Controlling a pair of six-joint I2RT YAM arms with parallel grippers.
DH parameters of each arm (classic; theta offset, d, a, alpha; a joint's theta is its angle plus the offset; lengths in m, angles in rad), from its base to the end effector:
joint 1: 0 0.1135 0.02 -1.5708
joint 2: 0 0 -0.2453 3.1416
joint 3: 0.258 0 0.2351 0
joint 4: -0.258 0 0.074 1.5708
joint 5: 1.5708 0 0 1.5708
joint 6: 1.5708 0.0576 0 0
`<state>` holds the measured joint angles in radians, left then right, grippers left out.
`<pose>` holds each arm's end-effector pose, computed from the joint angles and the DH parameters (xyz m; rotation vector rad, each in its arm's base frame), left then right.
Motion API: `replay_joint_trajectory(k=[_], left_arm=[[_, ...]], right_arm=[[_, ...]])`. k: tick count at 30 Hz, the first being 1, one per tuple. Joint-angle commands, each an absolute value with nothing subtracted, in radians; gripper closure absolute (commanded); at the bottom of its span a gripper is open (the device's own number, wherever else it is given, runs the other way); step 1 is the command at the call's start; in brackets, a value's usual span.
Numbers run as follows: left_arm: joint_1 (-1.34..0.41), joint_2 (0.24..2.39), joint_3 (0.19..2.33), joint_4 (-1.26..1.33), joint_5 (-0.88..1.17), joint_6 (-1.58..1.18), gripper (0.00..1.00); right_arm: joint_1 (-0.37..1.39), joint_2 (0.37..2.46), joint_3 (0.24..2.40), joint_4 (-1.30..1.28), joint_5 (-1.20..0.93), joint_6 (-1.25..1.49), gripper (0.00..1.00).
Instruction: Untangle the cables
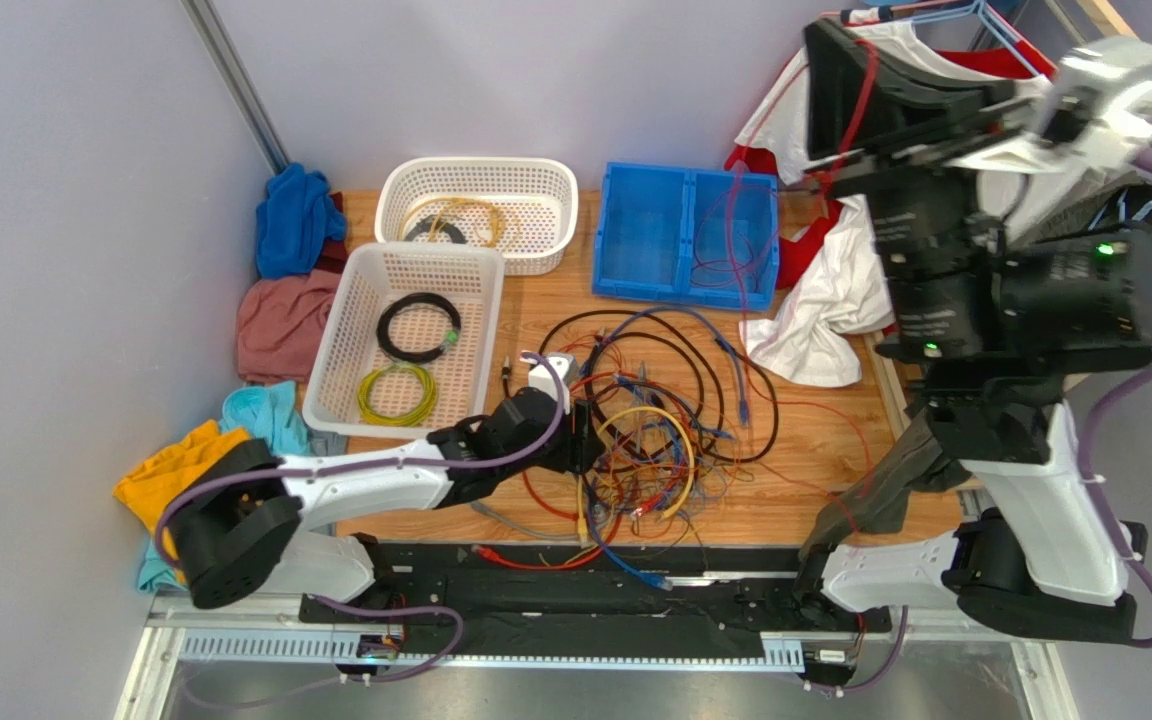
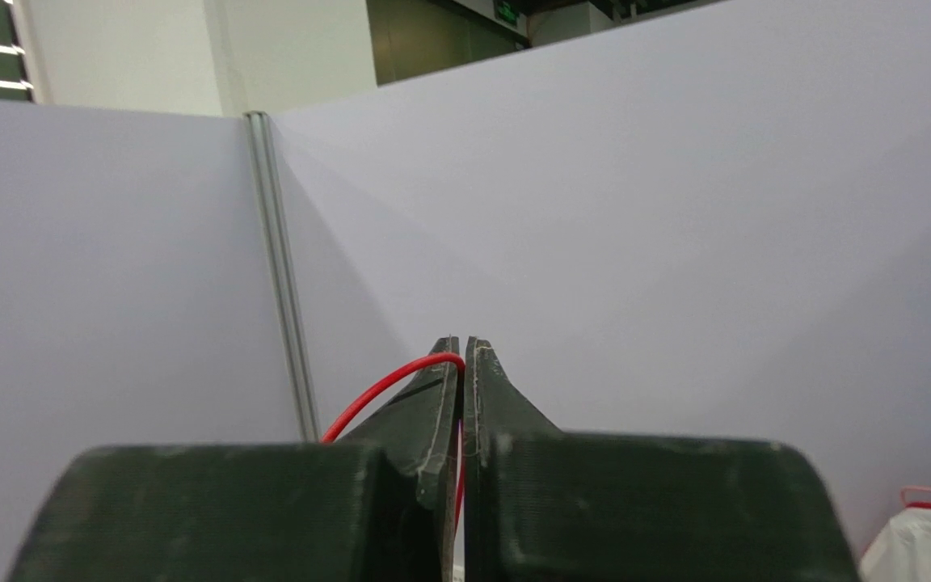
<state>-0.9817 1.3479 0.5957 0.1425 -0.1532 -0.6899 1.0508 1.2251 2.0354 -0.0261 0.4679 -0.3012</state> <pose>0.1629 -0.2280 0.1662 0.2412 2.2689 -0.7643 0.0916 0.1076 0.6389 -0.1385 0.8888 0.5153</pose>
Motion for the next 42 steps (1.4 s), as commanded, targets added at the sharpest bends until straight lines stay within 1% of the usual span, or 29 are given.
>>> replay_joint_trajectory(k=[1,2,4,5,7,8,14,19,23,30,37,42], left_arm=[[-0.979,1.192,0.591,0.032,-0.193,-0.675,0.31],[-0.979,1.148,0.588,0.014,-0.196,-0.676,0.29],[-0.98,1.105,0.572,-0.027,-0.199,-0.687,0.27],[-0.98,1.059,0.563,-0.035,-0.202,-0.692,0.27],[-0.98,1.005,0.528,-0.051,-0.212,-0.709,0.27],[-0.98,0.949,0.516,-0.055,-0.215,-0.712,0.27],[-0.98,0.747,0.417,-0.095,-0.239,-0.747,0.33],[-0.98,0.652,0.384,-0.135,-0.252,-0.758,0.35],[-0.979,0.641,0.37,-0.144,-0.253,-0.764,0.35],[-0.98,0.678,0.328,-0.1,-0.226,-0.788,0.35],[-0.98,0.787,0.313,-0.017,-0.18,-0.801,0.36],[-0.98,0.87,0.313,0.061,-0.135,-0.81,0.36]], right_arm=[[0.988,1.272,2.013,-0.051,0.538,-0.354,1.0],[0.947,1.29,2.011,-0.069,0.537,-0.33,1.0],[0.887,1.308,2.013,-0.092,0.503,-0.27,1.0],[0.824,1.328,2.013,-0.121,0.491,-0.2,1.0],[0.767,1.35,2.005,-0.138,0.466,-0.154,1.0],[0.724,1.371,1.999,-0.143,0.46,-0.132,1.0],[0.605,1.472,2.014,-0.167,0.428,-0.023,1.0],[0.531,1.561,2.08,-0.175,0.41,0.069,1.0],[0.465,1.64,2.14,-0.175,0.411,0.115,1.0],[0.39,1.707,2.258,-0.163,0.382,0.181,1.0],[0.324,1.756,2.332,-0.1,0.33,0.23,1.0],[0.282,1.828,2.384,-0.042,0.316,0.245,1.0]])
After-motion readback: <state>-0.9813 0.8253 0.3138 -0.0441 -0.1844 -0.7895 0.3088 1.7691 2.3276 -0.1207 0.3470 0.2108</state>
